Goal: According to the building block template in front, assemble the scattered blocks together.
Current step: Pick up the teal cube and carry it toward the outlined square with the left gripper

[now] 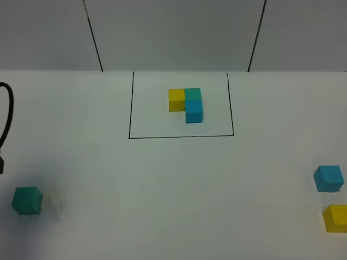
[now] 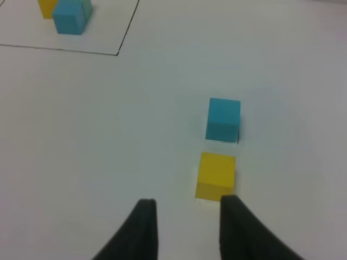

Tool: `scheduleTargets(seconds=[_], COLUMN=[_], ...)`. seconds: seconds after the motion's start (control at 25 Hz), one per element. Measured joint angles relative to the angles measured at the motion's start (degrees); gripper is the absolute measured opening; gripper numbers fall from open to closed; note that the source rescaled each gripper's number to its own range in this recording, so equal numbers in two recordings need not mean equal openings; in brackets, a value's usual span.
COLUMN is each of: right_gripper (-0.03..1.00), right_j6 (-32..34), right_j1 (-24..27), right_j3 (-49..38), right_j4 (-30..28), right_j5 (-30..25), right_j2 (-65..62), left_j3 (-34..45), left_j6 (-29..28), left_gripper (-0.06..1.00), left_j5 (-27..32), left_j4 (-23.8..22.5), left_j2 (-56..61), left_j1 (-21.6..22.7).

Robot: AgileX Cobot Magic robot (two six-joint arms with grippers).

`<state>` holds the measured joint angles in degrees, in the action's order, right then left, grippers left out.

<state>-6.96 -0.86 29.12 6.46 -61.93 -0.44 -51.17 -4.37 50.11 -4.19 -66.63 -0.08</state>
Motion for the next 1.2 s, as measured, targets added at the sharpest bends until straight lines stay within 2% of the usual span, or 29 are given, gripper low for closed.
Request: scheduleTargets(seconds=[0.72,1.2], right_gripper=[0.0,0.0], right_j6=[0.0,0.0], right_j1=[0.0,0.0], right_j3=[0.0,0.0], right_j4=[0.0,0.0], right_j5=[0.0,0.0], right_j2=[0.0,0.0], left_j3=[0.0,0.0], left_j6=[3.6,3.9], left_gripper=[0.95,0.93], left_j5=[-10.9,-13.5], left_j4=[5.1,5.1], left_j2=[-22.0,-30.8], left_j1=[0.0,0.0])
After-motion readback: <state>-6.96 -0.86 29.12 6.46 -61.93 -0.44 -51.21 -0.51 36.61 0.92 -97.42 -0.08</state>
